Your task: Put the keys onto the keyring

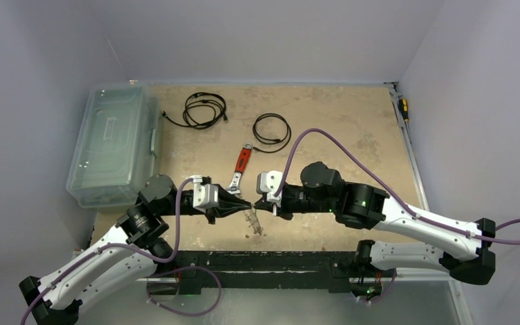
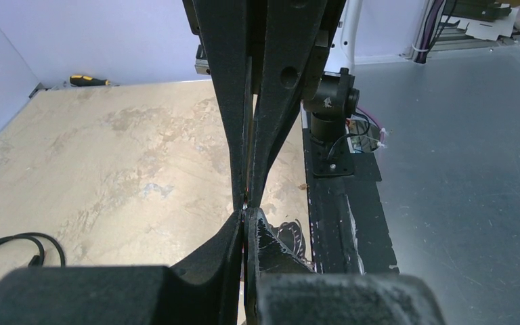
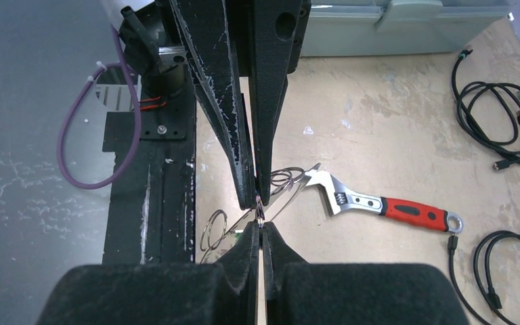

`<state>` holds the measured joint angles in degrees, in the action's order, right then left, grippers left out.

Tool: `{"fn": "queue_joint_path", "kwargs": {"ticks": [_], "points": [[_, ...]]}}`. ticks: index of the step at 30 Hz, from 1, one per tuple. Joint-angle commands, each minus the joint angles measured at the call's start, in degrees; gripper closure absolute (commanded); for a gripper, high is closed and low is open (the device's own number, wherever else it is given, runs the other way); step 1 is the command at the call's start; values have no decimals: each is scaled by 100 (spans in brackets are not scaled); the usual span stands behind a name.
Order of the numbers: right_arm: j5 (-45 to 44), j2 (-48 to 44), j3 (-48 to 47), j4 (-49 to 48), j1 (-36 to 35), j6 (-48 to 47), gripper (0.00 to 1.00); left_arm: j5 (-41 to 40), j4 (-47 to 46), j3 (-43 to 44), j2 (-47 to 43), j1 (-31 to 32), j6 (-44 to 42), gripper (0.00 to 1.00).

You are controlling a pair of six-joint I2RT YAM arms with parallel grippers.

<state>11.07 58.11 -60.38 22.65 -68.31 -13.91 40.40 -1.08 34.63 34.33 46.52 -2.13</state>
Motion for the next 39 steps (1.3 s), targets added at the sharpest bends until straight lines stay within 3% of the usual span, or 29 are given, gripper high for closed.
{"fn": "queue_joint_path", "kwargs": {"ticks": [1,20,26,39], "points": [[-149,-43,82,-99,-20,81,100,-27,-424,263,-157,-37,68,100],[-158,-178,443,-678,-16,169,100,-95,-485,247,-192,-107,121,100],[-167,-388,575,-899,-18,249,68,-64,-512,238,-172,-145,149,100],[-183,-463,797,-1571,-16,337,62,-6,-588,233,-163,-212,169,100]]}}
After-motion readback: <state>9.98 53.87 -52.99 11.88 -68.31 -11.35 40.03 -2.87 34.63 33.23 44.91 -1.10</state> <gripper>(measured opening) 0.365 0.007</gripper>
